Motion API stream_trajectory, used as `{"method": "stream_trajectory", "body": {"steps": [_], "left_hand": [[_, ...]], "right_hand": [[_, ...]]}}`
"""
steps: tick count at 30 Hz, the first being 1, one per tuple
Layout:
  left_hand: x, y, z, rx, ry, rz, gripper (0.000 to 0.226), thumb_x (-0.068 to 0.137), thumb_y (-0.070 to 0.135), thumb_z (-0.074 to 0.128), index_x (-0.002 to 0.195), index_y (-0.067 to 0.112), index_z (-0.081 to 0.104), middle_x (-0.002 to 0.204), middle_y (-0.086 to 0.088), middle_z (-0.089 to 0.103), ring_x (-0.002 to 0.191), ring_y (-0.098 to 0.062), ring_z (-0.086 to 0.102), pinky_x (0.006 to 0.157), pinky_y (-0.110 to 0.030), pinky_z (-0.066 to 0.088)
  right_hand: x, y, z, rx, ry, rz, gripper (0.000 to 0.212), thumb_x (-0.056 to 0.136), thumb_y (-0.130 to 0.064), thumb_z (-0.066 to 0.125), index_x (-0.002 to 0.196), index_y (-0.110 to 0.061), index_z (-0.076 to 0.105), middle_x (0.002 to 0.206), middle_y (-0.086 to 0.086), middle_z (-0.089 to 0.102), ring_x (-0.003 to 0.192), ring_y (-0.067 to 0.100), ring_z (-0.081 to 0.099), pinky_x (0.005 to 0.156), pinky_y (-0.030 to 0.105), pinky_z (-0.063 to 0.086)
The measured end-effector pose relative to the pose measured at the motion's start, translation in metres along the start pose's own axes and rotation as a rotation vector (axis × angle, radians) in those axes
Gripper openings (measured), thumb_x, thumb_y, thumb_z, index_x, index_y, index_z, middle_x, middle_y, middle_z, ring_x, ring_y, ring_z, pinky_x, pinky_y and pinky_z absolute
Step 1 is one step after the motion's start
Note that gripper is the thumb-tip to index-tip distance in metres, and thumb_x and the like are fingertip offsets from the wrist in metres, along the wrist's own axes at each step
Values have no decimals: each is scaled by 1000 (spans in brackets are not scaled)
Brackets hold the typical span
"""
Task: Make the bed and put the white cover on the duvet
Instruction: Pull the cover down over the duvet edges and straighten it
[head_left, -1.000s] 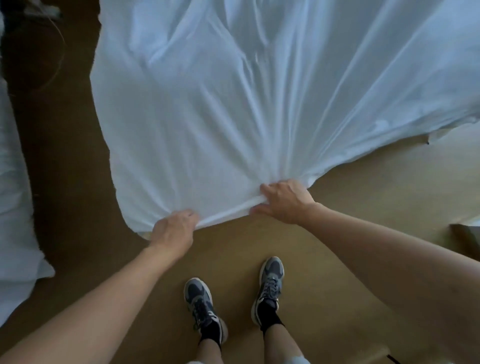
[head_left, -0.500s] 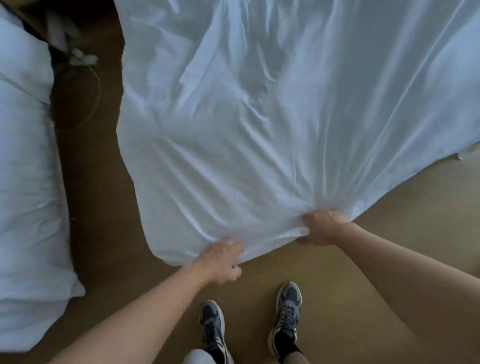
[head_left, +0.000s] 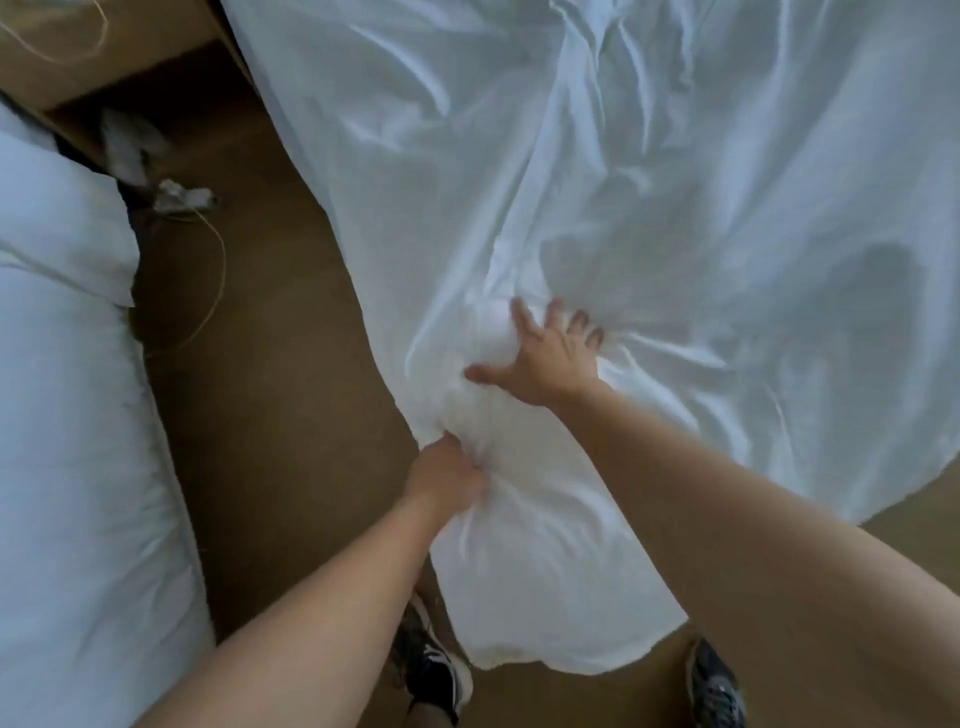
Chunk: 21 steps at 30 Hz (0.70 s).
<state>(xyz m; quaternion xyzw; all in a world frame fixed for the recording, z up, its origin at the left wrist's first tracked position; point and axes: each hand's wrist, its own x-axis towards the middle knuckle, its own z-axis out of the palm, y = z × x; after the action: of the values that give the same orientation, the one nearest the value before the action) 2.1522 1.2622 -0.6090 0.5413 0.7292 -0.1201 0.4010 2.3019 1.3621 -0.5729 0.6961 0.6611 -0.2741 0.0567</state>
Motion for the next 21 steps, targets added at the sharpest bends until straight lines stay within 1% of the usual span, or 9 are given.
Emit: {"method": "stream_trajectory", "body": {"steps": [3,5,7,10,12,14,16,18,21], "left_hand": [[23,-7,-92,144,28,201,22,87,32,59,83,12,67,82,-5,71,81,-27,72,69,-33,55],[40,-3,-154,105,295,297,30,87,39,60,105,17,68,102,-4,67,97,-27,64,80,-37,52],[64,10,-195,212,388,384,56,88,48,61,140,28,51,136,-6,48,121,-31,49,97,-43,47],[101,23,-207,337,130,335,88,83,61,64,156,44,19,162,-3,16,141,-39,28,112,-53,36],[120,23,-192,390,-63,299,99,79,67,65,158,45,9,163,-5,15,141,-42,28,115,-54,34],[137,33,-195,542,-204,347,92,80,69,64,156,38,23,158,-7,29,140,-38,36,113,-51,37],[165,62,-228,658,-311,482,67,84,67,62,138,27,57,139,-5,57,127,-30,53,103,-42,47],[202,95,-277,633,-127,646,38,93,50,58,110,19,72,115,-6,68,108,-30,63,89,-37,52],[276,136,-358,571,479,761,42,89,43,64,128,26,61,135,-10,51,124,-35,49,104,-43,39]], "right_hand": [[10,-12,35,-24,-145,153,139,52,-103,45,159,-34,-12,167,19,-10,150,52,-6,120,65,-2],[8,-17,42,-75,-161,184,141,50,-105,42,158,-33,-14,167,18,-12,150,51,-8,120,64,-3],[10,-22,36,-114,-206,204,142,48,-106,41,158,-33,-14,167,17,-11,150,50,-7,120,64,-2],[26,-24,17,-91,-333,260,146,41,-108,43,159,-37,-9,168,15,-5,150,49,1,120,64,5],[39,-23,7,-47,-419,313,148,34,-110,40,158,-42,-3,168,14,2,150,47,8,120,62,10],[52,-24,-4,2,-482,365,147,30,-112,35,158,-46,6,168,13,10,151,42,15,120,57,15],[76,-27,-19,90,-527,359,133,41,-111,34,153,-38,34,160,11,37,144,32,37,115,43,29],[108,-32,-37,207,-408,417,117,52,-109,24,117,-22,68,126,8,68,117,27,62,95,34,45],[162,-57,-62,387,181,619,99,67,-100,35,106,-15,66,110,12,70,101,34,67,82,39,50]]}}
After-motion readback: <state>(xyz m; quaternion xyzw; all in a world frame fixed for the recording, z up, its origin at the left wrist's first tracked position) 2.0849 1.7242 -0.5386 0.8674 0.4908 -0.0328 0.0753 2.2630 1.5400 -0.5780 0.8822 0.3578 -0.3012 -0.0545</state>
